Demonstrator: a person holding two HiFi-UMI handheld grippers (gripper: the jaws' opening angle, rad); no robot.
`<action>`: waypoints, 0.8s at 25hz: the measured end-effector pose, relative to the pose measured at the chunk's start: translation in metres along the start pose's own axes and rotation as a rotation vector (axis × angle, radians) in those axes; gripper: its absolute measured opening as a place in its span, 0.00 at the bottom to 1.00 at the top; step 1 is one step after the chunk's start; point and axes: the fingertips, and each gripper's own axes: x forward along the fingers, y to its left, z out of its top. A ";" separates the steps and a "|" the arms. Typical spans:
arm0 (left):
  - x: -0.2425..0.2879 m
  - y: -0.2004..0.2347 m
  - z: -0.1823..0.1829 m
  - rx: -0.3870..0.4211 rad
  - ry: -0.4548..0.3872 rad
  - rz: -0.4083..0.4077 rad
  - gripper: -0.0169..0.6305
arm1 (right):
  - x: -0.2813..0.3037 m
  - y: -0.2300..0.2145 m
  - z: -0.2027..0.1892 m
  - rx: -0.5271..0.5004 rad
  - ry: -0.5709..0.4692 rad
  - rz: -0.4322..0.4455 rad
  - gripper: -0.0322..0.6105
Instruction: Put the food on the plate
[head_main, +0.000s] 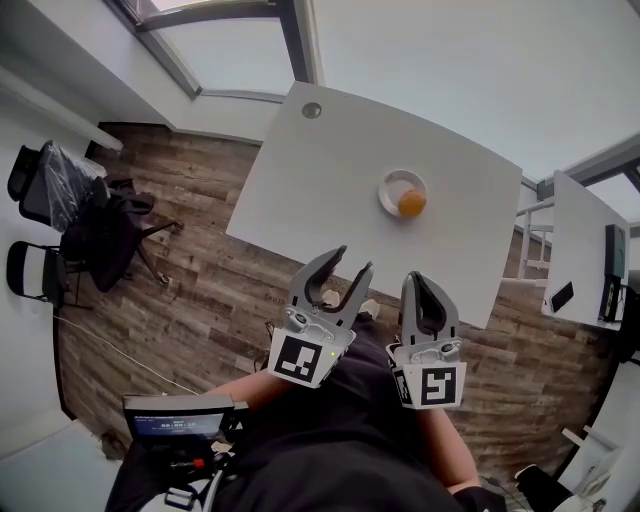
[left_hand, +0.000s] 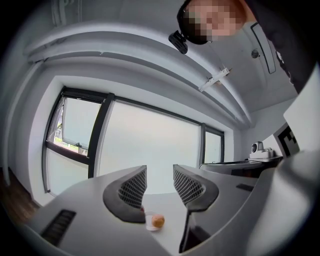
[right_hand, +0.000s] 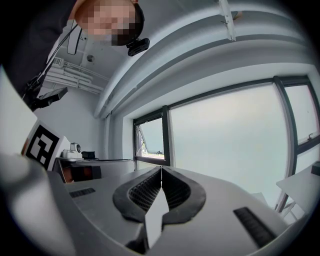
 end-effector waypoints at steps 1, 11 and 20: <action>-0.001 -0.001 0.000 0.013 0.001 -0.002 0.29 | 0.000 0.000 0.000 0.002 -0.002 0.001 0.06; -0.011 0.006 0.002 0.056 -0.002 0.052 0.05 | 0.004 0.002 -0.001 0.015 -0.005 0.018 0.06; -0.008 0.006 -0.003 0.047 0.017 0.060 0.04 | 0.005 0.000 0.001 0.013 -0.010 0.014 0.06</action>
